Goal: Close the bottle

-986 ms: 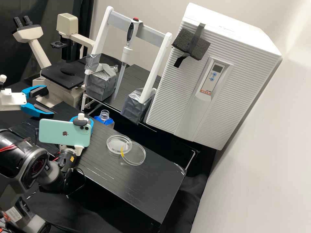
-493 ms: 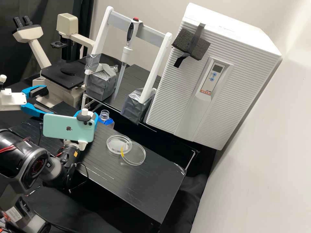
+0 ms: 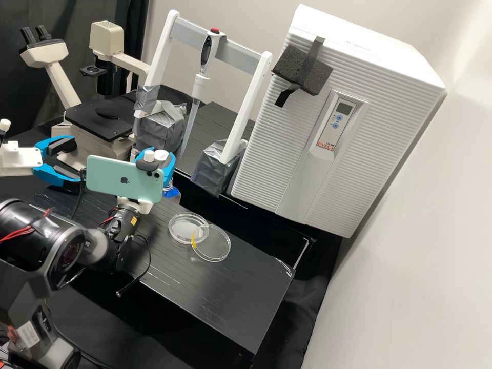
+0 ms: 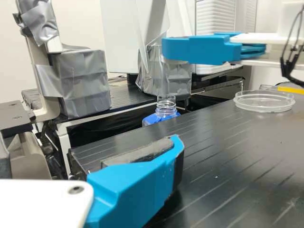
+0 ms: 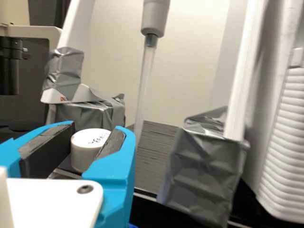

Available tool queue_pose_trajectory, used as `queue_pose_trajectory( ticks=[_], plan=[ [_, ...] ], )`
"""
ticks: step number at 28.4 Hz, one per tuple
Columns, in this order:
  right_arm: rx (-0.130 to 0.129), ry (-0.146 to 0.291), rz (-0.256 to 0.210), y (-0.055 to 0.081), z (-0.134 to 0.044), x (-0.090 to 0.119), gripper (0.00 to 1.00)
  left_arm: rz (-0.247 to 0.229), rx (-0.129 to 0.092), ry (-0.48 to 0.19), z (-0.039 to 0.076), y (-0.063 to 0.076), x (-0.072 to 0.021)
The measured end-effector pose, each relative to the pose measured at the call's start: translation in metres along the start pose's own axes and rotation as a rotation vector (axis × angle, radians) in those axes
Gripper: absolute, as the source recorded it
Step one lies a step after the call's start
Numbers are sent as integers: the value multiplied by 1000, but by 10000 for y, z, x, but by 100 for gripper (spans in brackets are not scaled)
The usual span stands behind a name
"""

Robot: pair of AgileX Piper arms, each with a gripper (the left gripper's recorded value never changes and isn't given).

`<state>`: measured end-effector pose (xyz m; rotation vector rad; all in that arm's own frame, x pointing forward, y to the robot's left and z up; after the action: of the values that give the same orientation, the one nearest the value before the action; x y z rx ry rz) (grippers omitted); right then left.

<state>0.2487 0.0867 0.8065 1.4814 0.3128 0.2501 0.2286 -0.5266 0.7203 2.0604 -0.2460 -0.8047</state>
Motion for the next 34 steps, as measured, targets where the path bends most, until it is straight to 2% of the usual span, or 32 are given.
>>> queue_pose_trajectory(
  ticks=[3,9,16,24,34],
  plan=[
    [-9,8,-14,-46,-11,66,0,2,-3,6,-5,2,0],
    [-27,-21,-49,-123,36,138,0,0,-8,17,-15,0,0],
    [-39,-51,-53,-148,122,184,0,-32,-8,28,-26,-29,-1],
    [-38,-110,-51,-165,263,188,0,-41,-8,31,-28,-38,-1],
    [-32,-121,-56,-179,262,189,0,-27,-4,29,-31,-3,30]
  ],
)
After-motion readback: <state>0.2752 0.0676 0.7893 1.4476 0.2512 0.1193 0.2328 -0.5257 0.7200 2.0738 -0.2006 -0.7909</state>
